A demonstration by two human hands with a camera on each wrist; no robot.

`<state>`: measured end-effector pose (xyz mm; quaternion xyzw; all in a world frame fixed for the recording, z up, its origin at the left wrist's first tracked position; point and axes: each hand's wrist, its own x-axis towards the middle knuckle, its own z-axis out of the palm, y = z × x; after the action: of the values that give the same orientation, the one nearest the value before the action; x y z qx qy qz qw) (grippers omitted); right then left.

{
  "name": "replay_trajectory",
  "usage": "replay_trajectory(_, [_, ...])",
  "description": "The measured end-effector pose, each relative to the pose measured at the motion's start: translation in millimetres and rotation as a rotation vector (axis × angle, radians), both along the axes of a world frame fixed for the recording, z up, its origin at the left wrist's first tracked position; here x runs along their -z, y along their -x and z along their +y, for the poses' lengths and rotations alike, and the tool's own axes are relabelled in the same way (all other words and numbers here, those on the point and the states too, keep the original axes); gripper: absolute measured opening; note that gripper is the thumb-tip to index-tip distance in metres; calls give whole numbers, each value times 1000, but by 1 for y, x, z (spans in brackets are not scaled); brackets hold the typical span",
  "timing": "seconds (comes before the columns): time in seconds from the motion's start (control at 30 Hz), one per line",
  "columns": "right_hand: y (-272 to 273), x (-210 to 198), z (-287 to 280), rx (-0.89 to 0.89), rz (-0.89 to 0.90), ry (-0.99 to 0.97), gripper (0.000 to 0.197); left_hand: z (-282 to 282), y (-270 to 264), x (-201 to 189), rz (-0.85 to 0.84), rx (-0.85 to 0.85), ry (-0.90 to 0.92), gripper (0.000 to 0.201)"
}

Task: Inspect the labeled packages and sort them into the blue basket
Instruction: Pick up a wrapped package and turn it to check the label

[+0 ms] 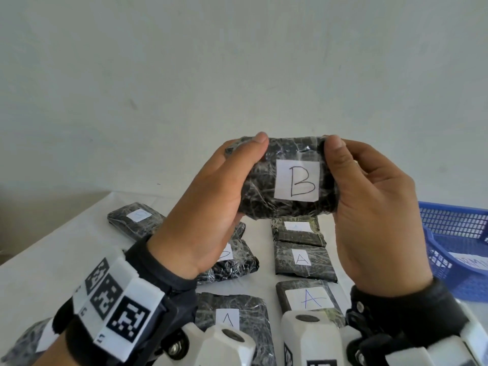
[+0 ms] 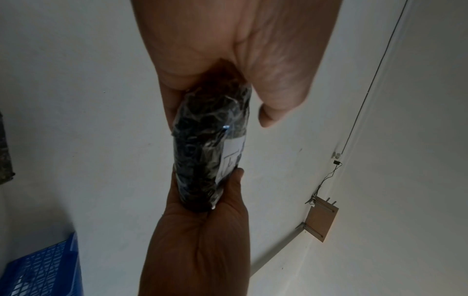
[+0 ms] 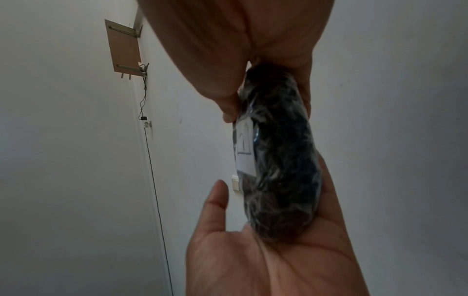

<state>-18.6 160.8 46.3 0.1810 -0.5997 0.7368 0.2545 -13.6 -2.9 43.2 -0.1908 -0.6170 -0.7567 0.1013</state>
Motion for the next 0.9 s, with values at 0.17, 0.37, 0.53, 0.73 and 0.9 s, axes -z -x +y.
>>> replay_trajectory(0.17, [0, 1, -4, 91, 17, -37, 28, 4, 6, 6, 88, -106, -53, 33])
replay_trajectory(0.37, [5, 5, -2, 297, 104, -262, 24, 4, 5, 6, 99, -65, 1, 40])
replay_trajectory(0.53, [-1, 1, -1, 316, 89, -332, 33, 4, 2, 7, 93, -38, 82, 42])
replay_trajectory(0.73, [-5, -2, -4, 280, 91, -320, 40, 1, 4, 5, 125, -65, 168, 51])
replay_trajectory(0.9, [-2, 2, -7, 312, 99, -380, 42, 3, 6, 9, 153, -148, 163, 47])
